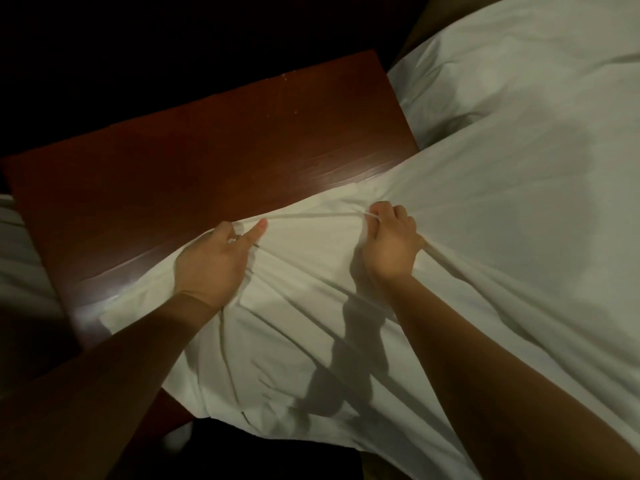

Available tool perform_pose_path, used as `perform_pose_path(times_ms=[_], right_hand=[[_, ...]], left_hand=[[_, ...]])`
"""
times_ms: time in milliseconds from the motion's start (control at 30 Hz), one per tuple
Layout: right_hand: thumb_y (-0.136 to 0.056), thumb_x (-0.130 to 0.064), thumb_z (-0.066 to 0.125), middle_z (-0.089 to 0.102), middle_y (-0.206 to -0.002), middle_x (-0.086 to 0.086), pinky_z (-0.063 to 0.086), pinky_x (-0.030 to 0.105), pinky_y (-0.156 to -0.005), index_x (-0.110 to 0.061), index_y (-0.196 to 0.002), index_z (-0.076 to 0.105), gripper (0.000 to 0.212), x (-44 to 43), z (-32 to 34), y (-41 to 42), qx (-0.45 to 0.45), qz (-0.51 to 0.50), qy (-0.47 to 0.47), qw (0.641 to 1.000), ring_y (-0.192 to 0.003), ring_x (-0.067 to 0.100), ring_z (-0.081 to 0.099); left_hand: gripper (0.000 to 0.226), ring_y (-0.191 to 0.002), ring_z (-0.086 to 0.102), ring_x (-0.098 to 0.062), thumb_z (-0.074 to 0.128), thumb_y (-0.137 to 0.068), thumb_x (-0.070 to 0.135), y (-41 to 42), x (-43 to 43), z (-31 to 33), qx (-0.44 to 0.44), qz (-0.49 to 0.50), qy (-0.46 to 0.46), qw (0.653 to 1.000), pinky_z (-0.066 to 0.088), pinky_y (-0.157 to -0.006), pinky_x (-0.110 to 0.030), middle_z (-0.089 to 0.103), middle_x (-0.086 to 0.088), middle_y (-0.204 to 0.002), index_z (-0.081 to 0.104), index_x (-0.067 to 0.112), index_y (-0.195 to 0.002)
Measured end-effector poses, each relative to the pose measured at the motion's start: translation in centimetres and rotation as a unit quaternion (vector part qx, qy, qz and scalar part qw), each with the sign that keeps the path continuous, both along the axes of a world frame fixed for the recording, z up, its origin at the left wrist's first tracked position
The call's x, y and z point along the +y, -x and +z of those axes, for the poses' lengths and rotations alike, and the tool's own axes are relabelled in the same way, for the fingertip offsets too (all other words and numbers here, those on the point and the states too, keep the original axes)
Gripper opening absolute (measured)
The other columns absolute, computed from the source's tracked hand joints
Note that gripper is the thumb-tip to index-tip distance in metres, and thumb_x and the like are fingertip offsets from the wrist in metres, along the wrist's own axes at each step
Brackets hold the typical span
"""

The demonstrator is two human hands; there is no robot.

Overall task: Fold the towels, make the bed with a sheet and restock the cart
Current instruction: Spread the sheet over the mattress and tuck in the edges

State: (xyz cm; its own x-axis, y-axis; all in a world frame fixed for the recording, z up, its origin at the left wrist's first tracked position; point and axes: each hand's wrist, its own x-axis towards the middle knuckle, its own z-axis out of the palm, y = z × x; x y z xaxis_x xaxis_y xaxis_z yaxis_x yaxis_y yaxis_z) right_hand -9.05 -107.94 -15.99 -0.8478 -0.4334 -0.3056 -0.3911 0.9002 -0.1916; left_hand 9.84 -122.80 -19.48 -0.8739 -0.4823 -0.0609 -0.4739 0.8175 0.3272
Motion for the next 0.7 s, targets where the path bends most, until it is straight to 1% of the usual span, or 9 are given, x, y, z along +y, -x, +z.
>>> perform_pose_path(times_ms=[67, 133, 267, 333, 400, 467, 533, 633, 700], right_hand=[[-0.098, -0.018, 0.041, 0.051, -0.108, 0.000, 0.032, 0.035, -0.091, -0.021, -0.113, 0.053, 0.020, -0.5, 0.2, -0.8, -0.012, 0.019, 0.011, 1.000, -0.103, 0.020, 0.047], [-0.099, -0.017, 0.039, 0.047, -0.103, -0.002, 0.028, 0.034, -0.086, -0.020, -0.111, 0.054, 0.020, -1.3, 0.1, -1.6, -0.019, 0.029, 0.028, 0.999, -0.100, 0.017, 0.044], [-0.102, -0.023, 0.033, 0.054, -0.113, 0.001, 0.024, 0.032, -0.082, -0.022, -0.115, 0.057, 0.027, -3.4, -0.9, -2.3, -0.015, 0.008, 0.047, 0.999, -0.105, 0.020, 0.046], [-0.102, -0.024, 0.035, 0.053, -0.114, 0.002, 0.027, 0.034, -0.084, -0.021, -0.117, 0.056, 0.026, -3.2, -0.8, -2.4, -0.015, 0.021, 0.044, 0.999, -0.106, 0.021, 0.046], [-0.099, -0.021, 0.041, 0.049, -0.108, 0.002, 0.031, 0.036, -0.088, -0.021, -0.114, 0.054, 0.020, -2.1, -0.4, -2.5, -0.009, 0.053, 0.040, 0.998, -0.100, 0.020, 0.045], [-0.095, -0.019, 0.044, 0.049, -0.103, 0.001, 0.036, 0.035, -0.086, -0.020, -0.111, 0.053, 0.018, -0.2, -0.5, -2.4, 0.030, 0.081, 0.042, 0.995, -0.094, 0.019, 0.047], [-0.096, -0.020, 0.043, 0.056, -0.107, 0.007, 0.038, 0.035, -0.085, -0.016, -0.113, 0.055, 0.021, 1.5, -0.5, -1.7, 0.055, 0.062, 0.042, 0.996, -0.097, 0.024, 0.052], [-0.099, -0.022, 0.042, 0.056, -0.117, 0.008, 0.034, 0.038, -0.092, -0.016, -0.118, 0.056, 0.024, 3.0, -0.3, -0.2, 0.054, 0.009, 0.007, 0.998, -0.107, 0.027, 0.049], [-0.098, -0.023, 0.043, 0.055, -0.118, 0.008, 0.034, 0.038, -0.091, -0.018, -0.118, 0.056, 0.024, 2.9, -0.4, 0.2, 0.065, -0.004, -0.002, 0.998, -0.109, 0.028, 0.048]], left_hand=[[0.064, -0.045, 0.047, -0.024, 0.076, -0.065, -0.008, -0.9, -0.4, -0.1, -0.001, 0.003, -0.005, 1.000, 0.044, -0.043, -0.026, 0.059, -0.018, -0.076, 0.063, 0.016, -0.123], [0.063, -0.046, 0.048, -0.024, 0.076, -0.068, -0.007, -1.9, -0.9, -0.2, -0.008, 0.008, -0.006, 1.000, 0.046, -0.045, -0.027, 0.060, -0.018, -0.077, 0.062, 0.016, -0.125], [0.062, -0.046, 0.047, -0.023, 0.076, -0.069, -0.005, -3.3, -1.8, -0.3, -0.008, 0.021, 0.006, 1.000, 0.046, -0.046, -0.028, 0.060, -0.018, -0.076, 0.061, 0.015, -0.125], [0.063, -0.044, 0.046, -0.023, 0.078, -0.067, -0.004, -3.5, -1.9, -0.4, -0.009, 0.016, 0.020, 1.000, 0.045, -0.046, -0.026, 0.060, -0.018, -0.075, 0.062, 0.015, -0.125], [0.061, -0.042, 0.045, -0.025, 0.077, -0.067, -0.004, -3.5, -1.9, -0.4, -0.005, 0.008, 0.032, 0.999, 0.040, -0.046, -0.023, 0.059, -0.018, -0.074, 0.063, 0.013, -0.123], [0.059, -0.042, 0.040, -0.022, 0.075, -0.069, -0.005, -3.5, -1.8, -0.3, 0.003, 0.007, 0.025, 1.000, 0.034, -0.049, -0.022, 0.057, -0.018, -0.073, 0.063, 0.013, -0.123], [0.057, -0.043, 0.037, -0.021, 0.073, -0.071, -0.006, -3.5, -1.9, -0.3, 0.006, 0.016, 0.014, 1.000, 0.031, -0.049, -0.021, 0.056, -0.018, -0.073, 0.063, 0.014, -0.123], [0.056, -0.041, 0.041, -0.023, 0.073, -0.072, -0.006, -3.4, -1.9, -0.3, 0.006, 0.018, 0.013, 1.000, 0.030, -0.049, -0.020, 0.055, -0.017, -0.071, 0.063, 0.015, -0.123], [0.056, -0.042, 0.034, -0.019, 0.073, -0.071, -0.006, -3.3, -1.9, -0.2, 0.009, 0.018, 0.017, 1.000, 0.028, -0.049, -0.020, 0.054, -0.017, -0.070, 0.064, 0.014, -0.122]])
